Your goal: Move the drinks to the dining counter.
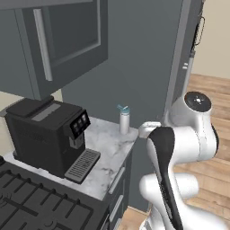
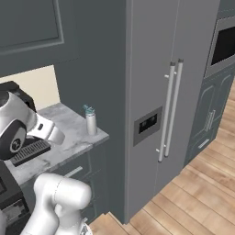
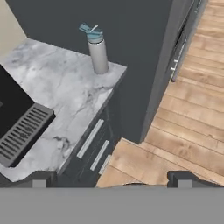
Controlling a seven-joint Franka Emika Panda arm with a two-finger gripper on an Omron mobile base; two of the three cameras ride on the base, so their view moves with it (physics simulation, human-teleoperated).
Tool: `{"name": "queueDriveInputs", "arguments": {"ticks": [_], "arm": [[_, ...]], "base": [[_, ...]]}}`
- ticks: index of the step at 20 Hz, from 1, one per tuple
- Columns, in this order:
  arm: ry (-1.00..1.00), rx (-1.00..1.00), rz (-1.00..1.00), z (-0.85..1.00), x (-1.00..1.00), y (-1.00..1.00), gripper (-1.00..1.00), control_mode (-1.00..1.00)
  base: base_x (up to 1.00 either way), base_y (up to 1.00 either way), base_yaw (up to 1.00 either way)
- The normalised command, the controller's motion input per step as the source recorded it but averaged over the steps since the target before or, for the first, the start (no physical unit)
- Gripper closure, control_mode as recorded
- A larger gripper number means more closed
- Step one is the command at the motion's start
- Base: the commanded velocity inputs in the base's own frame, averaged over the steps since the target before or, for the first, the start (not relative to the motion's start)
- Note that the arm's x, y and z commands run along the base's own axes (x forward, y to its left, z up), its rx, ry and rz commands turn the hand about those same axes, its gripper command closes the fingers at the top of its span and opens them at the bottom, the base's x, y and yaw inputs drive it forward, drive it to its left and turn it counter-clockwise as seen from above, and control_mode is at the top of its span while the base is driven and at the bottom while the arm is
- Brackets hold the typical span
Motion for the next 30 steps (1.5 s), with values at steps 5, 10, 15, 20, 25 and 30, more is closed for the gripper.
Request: {"name": "queueDriveInputs", "arguments": {"ticks": [5,10,15,20,25,30], "arm": [[-0.11,0.00,-0.45,0.00,-0.02,0.23,-1.00,-1.00],[-0.09,0.00,-0.33,-0.10,0.00,0.05,-1.00,-1.00],[-0.25,0.00,-0.06,-0.27,0.00,-0.01,-1.00,-1.00],[-0.19,0.00,0.01,-0.20,0.01,0.00,-1.00,-1.00],[-0.13,0.02,0.05,-0.08,0.11,-0.19,-1.00,-1.00],[-0.05,0.04,0.08,-0.14,0.15,-0.38,-1.00,-1.00]], "base": [[0.00,0.00,0.00],[0.00,0.00,0.00],[0.00,0.00,0.00],[0.00,0.00,0.00],[0.00,0.00,0.00],[0.00,0.00,0.00]]}}
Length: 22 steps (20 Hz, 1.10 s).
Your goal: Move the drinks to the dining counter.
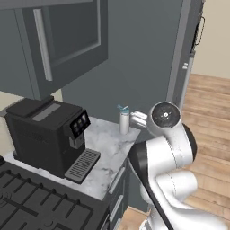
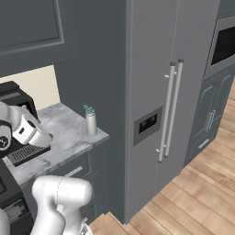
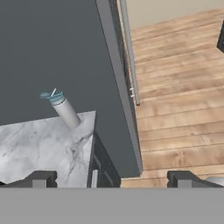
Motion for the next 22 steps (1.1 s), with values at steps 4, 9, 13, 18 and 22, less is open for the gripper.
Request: {"name": "queueDriveInputs", "arguments": {"ticks": [4,9,13,18,22], "arm": [[0.00,0.01,0.07,-0.25,0.10,-0.36,-1.00,-1.00],[-0.02,0.00,0.03,-0.35,0.34,-0.29,-1.00,-1.00],[-0.04,-0.16,0.00,-0.29,0.39,-0.05,-1.00,-1.00],[-0.01,-0.10,0.02,-0.22,0.35,-0.09,-1.00,-1.00],[0.18,0.00,0.21,0.00,0.26,-0.05,-1.00,-1.00]], "base": [[0.00,0.00,0.00],[0.00,0.00,0.00],[0.00,0.00,0.00],[0.00,0.00,0.00],[0.00,0.00,0.00]]}}
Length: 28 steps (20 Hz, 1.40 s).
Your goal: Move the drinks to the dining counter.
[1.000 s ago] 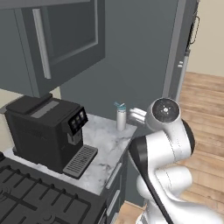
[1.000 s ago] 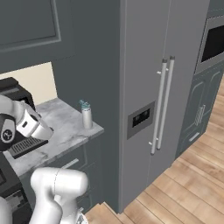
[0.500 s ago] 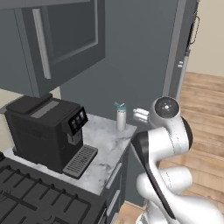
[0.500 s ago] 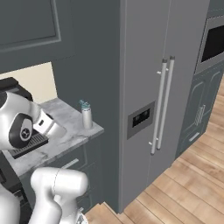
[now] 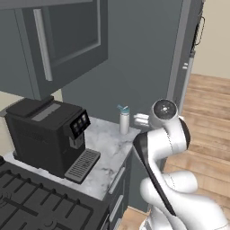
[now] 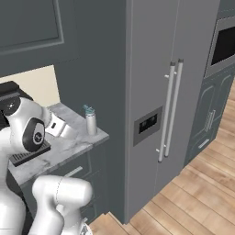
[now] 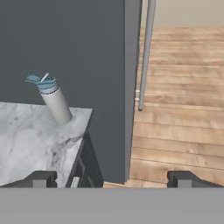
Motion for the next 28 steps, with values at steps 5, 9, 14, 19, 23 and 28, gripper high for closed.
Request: {"name": "queueDriveInputs", "arguments": {"ticks": [5,9,14,19,23,28], "arm": [[0.04,0.03,0.21,0.00,0.15,0.00,-1.00,-1.00],[0.01,0.00,0.19,0.00,0.08,0.01,-1.00,-1.00],[0.00,0.00,0.11,0.00,0.00,0.06,-1.00,-1.00],[0.00,0.00,0.01,0.04,0.01,0.07,-1.00,-1.00],[0.00,0.00,0.00,0.03,0.14,0.05,-1.00,-1.00],[0.00,0.00,0.00,0.02,0.26,0.01,-1.00,-1.00]], "base": [[0.00,0.00,0.00],[0.00,0.00,0.00],[0.00,0.00,0.00],[0.00,0.00,0.00],[0.00,0.00,0.00],[0.00,0.00,0.00]]}}
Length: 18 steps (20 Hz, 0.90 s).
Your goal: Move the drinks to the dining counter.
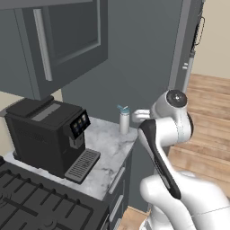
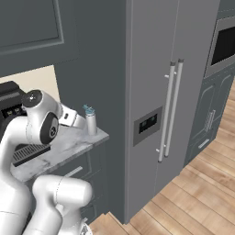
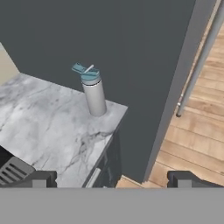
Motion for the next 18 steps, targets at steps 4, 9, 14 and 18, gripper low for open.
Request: {"name": "queueDriveInputs", "arguments": {"ticks": [4,9,14,18], "arm": [[0.00,0.00,0.01,0.00,0.28,0.04,-1.00,-1.00],[-0.02,-0.02,0.02,0.00,0.25,0.05,-1.00,-1.00],[-0.01,-0.07,0.01,0.00,0.38,0.13,-1.00,-1.00],[0.00,-0.02,0.01,0.00,0.42,0.09,-1.00,-1.00]], "base": [[0.00,0.00,0.00],[0.00,0.00,0.00],[0.00,0.00,0.00],[0.00,0.00,0.00]]}}
